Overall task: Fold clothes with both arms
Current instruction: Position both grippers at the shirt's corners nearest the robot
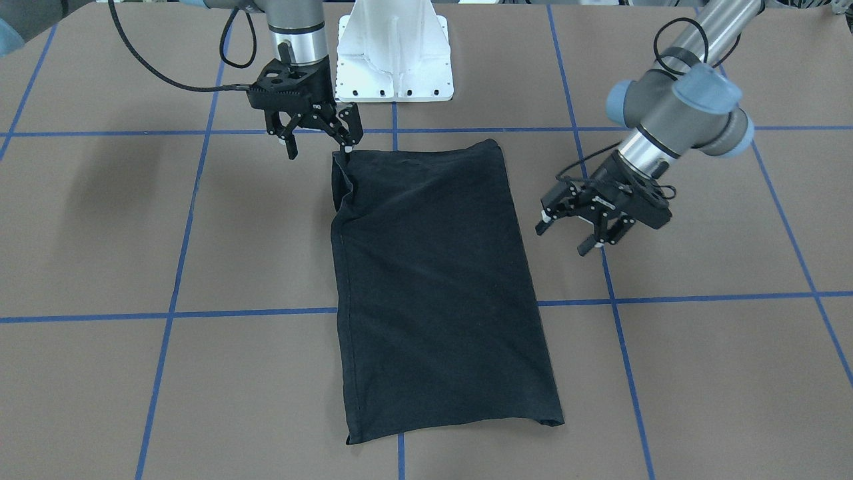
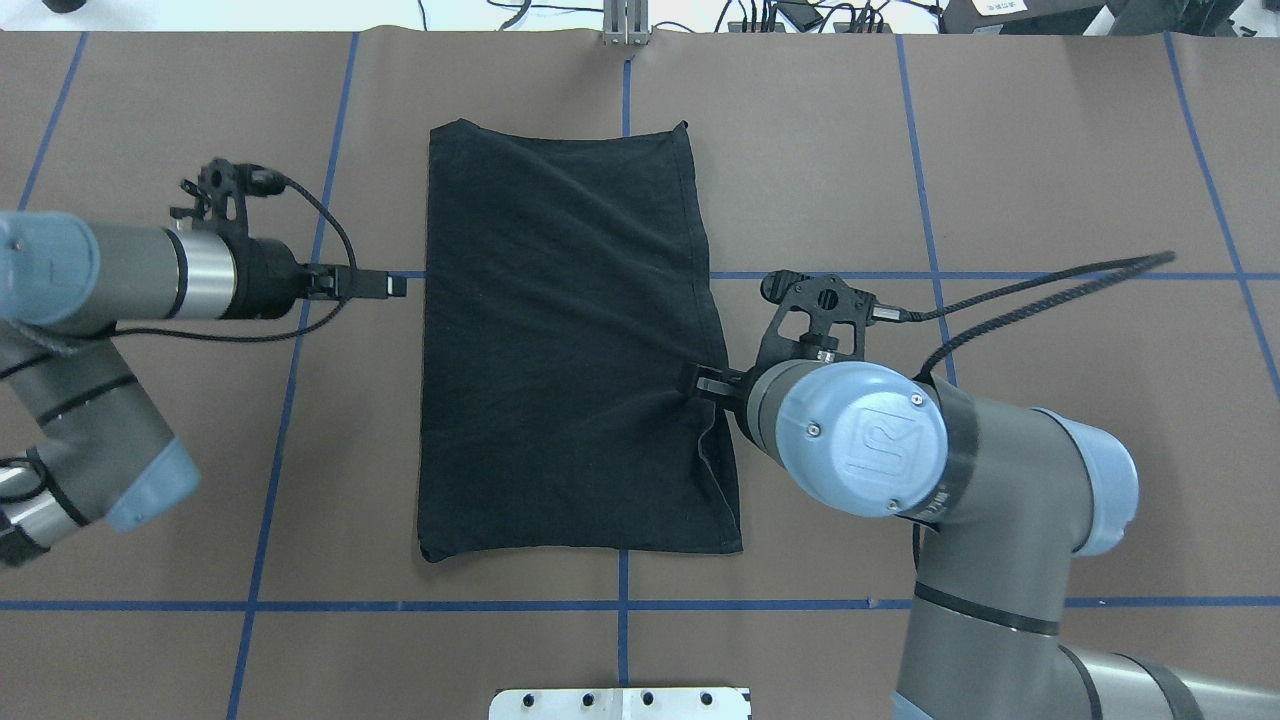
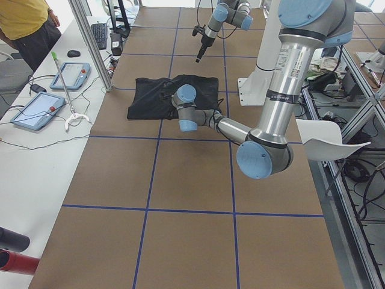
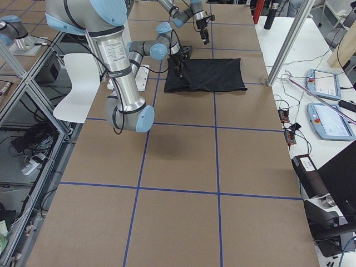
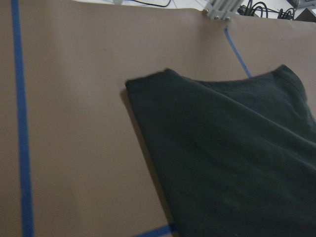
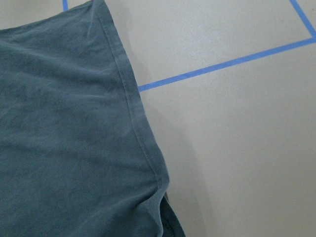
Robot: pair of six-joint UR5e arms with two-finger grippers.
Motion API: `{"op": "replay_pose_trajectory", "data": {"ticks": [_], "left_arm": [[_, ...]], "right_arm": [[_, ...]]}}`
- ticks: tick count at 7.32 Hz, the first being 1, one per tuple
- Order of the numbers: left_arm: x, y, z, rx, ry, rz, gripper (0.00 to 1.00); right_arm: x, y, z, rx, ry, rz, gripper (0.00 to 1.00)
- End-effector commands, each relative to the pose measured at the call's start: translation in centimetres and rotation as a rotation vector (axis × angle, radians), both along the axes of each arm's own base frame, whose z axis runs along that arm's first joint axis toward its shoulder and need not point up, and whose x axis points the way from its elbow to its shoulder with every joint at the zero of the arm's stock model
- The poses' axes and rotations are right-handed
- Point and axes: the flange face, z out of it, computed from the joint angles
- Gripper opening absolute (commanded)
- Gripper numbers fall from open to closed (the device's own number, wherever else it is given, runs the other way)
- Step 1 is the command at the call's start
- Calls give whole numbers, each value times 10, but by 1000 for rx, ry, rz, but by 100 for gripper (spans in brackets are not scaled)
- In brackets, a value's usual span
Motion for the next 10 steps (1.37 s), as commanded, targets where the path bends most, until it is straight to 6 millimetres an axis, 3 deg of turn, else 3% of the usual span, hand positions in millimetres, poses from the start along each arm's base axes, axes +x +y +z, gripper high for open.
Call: {"op": "replay_pose_trajectory", "data": {"ticks": [1,2,3,4,6,8,10], "left_arm": [[44,99,-7,-119,64,19,100],[59,142,1,-169,70,16,100],[75,168,0,-217,87,8,100],[83,178,2,-243,87,8,100],[87,180,9,-298,74,0,96],[91,182,10,-358,91,-10,70],[93,182,7,-359,96,-8,27]], "right_arm": [[3,18,7,11,-66,26,100],[3,18,7,11,-65,27,100],[3,18,7,11,-65,27,100],[3,18,7,12,-66,27,100],[2,18,5,13,-67,26,100],[1,18,5,13,-67,26,100],[1,18,4,15,-68,25,100]]}}
